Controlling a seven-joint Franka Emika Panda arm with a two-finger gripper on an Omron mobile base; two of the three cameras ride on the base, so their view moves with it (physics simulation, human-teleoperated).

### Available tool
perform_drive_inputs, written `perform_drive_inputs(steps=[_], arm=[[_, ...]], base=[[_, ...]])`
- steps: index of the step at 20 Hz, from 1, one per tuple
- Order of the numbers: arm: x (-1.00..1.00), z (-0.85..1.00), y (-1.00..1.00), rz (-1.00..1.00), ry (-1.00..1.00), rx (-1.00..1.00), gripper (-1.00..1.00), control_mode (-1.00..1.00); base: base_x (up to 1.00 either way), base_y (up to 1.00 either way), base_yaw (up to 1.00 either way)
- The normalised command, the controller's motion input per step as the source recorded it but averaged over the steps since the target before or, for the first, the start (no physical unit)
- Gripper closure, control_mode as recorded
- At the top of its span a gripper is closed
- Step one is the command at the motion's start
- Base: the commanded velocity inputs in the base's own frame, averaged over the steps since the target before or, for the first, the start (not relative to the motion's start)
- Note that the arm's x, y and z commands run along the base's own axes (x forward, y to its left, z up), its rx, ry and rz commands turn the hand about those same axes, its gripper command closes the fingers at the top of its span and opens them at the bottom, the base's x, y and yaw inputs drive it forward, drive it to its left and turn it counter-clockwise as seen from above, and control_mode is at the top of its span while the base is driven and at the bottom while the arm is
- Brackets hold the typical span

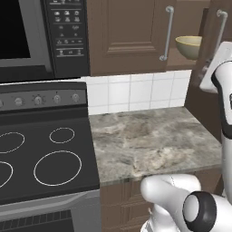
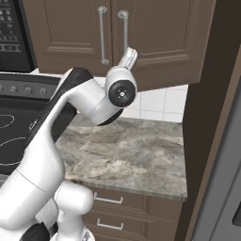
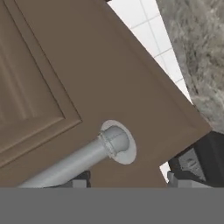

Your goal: Open the cabinet. Pick the bowls from the counter and place them in the cabinet. Then close the cabinet.

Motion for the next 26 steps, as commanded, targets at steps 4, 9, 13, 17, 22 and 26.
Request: perform_drive_inputs(steps=[4, 9, 13, 17, 22, 26], arm=[[1.00, 0.00, 0.18, 0.16, 0.00, 0.14, -1.00, -1.00], [1.00, 0.00, 0.32, 0.13, 0.04, 0.16, -1.00, -1.00], [1.00, 0.00, 0.40, 0.10, 0.15, 0.22, -1.00, -1.00], [1.00, -0.02, 0.52, 0.05, 0.08, 0.17, -1.00, -1.00], [1.00, 0.00, 0.21, -0.01, -0.03, 0.03, -1.00, -1.00], [1.00, 0.00, -0.14, -0.01, -0.02, 0.05, -1.00, -1.00]], base=[[0.00, 0.00, 0.00], [0.00, 0.00, 0.00], [0.00, 0.00, 0.00], [0.00, 0.00, 0.00], [0.00, 0.00, 0.00], [0.00, 0.00, 0.00]])
